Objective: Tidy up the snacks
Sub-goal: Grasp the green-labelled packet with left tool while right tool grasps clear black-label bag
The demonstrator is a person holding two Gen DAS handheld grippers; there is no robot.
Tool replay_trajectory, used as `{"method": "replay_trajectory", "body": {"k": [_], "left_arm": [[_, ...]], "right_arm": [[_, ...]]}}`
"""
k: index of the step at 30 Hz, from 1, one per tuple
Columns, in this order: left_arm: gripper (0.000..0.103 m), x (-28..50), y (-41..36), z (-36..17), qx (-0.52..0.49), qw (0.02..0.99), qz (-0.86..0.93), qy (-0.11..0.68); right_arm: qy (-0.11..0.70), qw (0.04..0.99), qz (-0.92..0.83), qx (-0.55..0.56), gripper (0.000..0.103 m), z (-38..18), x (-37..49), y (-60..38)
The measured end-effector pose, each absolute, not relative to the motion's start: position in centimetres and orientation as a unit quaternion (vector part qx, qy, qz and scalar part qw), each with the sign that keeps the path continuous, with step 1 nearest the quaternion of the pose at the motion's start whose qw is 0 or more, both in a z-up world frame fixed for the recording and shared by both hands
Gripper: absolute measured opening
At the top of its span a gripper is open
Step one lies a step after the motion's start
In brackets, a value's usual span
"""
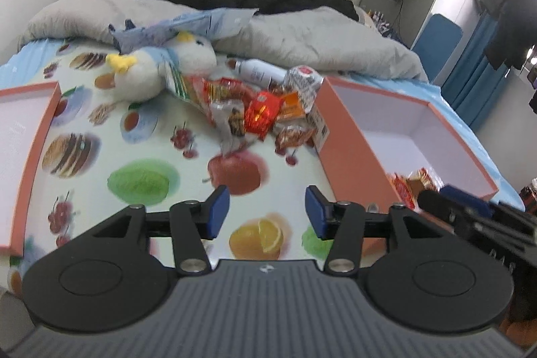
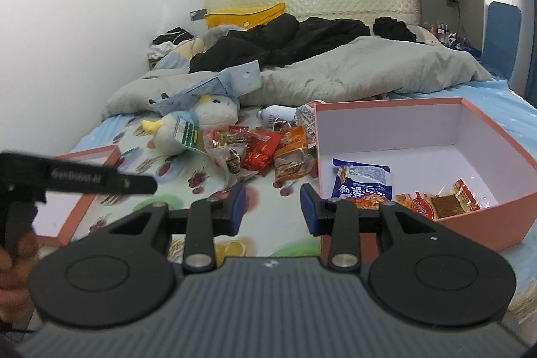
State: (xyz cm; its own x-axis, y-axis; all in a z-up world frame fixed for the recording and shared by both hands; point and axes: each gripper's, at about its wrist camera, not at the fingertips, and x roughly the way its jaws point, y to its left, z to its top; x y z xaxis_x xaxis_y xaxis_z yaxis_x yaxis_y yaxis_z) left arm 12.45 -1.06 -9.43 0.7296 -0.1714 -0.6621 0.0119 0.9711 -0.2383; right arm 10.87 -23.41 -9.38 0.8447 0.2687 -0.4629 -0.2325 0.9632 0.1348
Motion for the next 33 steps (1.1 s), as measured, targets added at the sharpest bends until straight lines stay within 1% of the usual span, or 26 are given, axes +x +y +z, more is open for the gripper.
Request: {"method": "replay_trajectory", "body": {"k": [2,3,4,5,7,8,9,10,11,13,15,21,25,33], "left_arm": [[0.066,12.2,-1.0,-9.9,-0.109,0.921,-0.048,0.372],[0.067,12.2,-1.0,-10.1,-0.109,0.92,-0.045,0.374],[0.071,12.3,-0.9,-10.3,-0.11,0.919,-0.042,0.375],[0.077,12.4,-0.8,-10.6,-0.112,0.919,-0.038,0.376],[0.082,13.0,-0.6,-11.3,-0.114,0.918,-0.029,0.379],[0.082,13.4,-0.4,-11.6,-0.116,0.916,-0.028,0.382],[0.082,13.8,-0.1,-11.9,-0.122,0.915,-0.031,0.383],[0.083,14.2,0.2,-12.2,-0.127,0.915,-0.031,0.382],[0.083,14.6,0.6,-12.6,-0.13,0.914,-0.029,0.382],[0.084,15.7,1.3,-13.2,-0.13,0.914,-0.02,0.384],[0.084,16.7,2.4,-13.8,-0.132,0.916,-0.005,0.378],[0.084,20.0,6.3,-14.9,-0.157,0.92,0.032,0.357],[0.084,22.5,8.2,-15.8,-0.162,0.923,0.044,0.347],[0.084,28.6,11.1,-18.8,-0.228,0.913,0.02,0.338]], "right_arm": [[0.251,0.959,0.127,0.036,0.038,-9.7,10.9,-23.5],[0.254,0.959,0.122,0.035,0.038,-9.9,11.0,-23.6],[0.256,0.959,0.117,0.033,0.038,-10.1,11.1,-23.7],[0.259,0.958,0.114,0.032,0.039,-10.4,11.2,-23.7],[0.267,0.957,0.112,0.031,0.039,-11.1,11.5,-23.6],[0.273,0.955,0.113,0.029,0.039,-11.5,11.7,-23.6],[0.277,0.954,0.113,0.026,0.043,-11.8,11.9,-23.5],[0.281,0.953,0.114,0.026,0.052,-12.1,12.2,-23.3],[0.283,0.952,0.117,0.026,0.057,-12.3,12.5,-23.1],[0.285,0.95,0.123,0.025,0.077,-12.7,13.0,-22.6],[0.289,0.949,0.125,0.012,0.082,-12.9,13.8,-21.7],[0.285,0.944,0.164,-0.014,0.082,-13.5,16.6,-18.6],[0.303,0.936,0.178,-0.038,0.081,-14.7,19.5,-16.3],[0.317,0.929,0.182,-0.058,0.077,-17.4,25.9,-13.9]]}}
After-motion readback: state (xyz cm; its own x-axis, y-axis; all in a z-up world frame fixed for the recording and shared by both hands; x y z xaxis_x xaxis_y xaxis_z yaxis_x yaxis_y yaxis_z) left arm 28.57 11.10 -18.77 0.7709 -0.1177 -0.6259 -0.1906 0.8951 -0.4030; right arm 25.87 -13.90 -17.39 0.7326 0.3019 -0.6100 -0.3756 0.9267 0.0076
